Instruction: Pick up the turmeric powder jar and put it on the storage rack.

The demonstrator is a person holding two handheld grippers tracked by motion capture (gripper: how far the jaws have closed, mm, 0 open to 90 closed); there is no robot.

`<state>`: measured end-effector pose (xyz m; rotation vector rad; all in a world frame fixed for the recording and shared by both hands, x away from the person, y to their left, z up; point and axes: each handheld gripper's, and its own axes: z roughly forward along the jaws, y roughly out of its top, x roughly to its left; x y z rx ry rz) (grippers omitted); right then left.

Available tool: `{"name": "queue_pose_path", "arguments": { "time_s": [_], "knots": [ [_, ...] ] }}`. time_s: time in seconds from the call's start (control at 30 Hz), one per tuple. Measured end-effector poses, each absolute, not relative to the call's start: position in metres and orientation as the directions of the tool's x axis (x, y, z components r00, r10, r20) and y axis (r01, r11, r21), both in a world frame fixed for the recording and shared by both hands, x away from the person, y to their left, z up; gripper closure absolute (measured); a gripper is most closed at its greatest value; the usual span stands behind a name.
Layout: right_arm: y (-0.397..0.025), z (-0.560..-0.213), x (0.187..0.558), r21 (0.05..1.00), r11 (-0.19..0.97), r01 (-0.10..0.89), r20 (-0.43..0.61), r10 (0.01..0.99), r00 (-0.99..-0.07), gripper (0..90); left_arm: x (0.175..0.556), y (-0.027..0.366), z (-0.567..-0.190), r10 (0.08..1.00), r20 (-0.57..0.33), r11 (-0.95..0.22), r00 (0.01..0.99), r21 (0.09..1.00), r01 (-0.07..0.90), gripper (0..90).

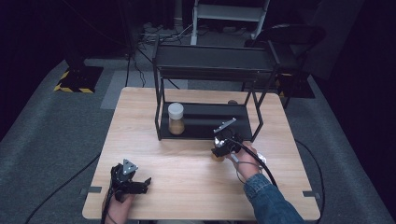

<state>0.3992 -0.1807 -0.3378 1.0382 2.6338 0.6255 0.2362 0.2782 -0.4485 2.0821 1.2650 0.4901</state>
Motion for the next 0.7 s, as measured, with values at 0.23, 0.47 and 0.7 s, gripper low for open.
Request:
{"name": "queue_pose_path", "arguments": {
  "time_s": [0.23, 0.47, 0.7],
  "knots": [
    [-0.184, -0.334, 0.406, 0.46, 0.634, 0.621, -0.024, 0.708, -0.706, 31.2, 0.236, 0.278, -0.448, 0.885, -0.014, -0.328, 0.466, 0.691, 0.644, 0.5],
    [-0.186, -0.332, 0.41, 0.452, 0.631, 0.631, -0.004, 0.708, -0.706, 31.3, 0.236, 0.278, -0.448, 0.885, -0.014, -0.328, 0.466, 0.691, 0.644, 0.5],
    [-0.187, -0.329, 0.411, 0.451, 0.63, 0.633, 0.017, 0.702, -0.712, 31.3, 0.236, 0.278, -0.448, 0.885, -0.014, -0.328, 0.466, 0.691, 0.644, 0.5]
  ]
}}
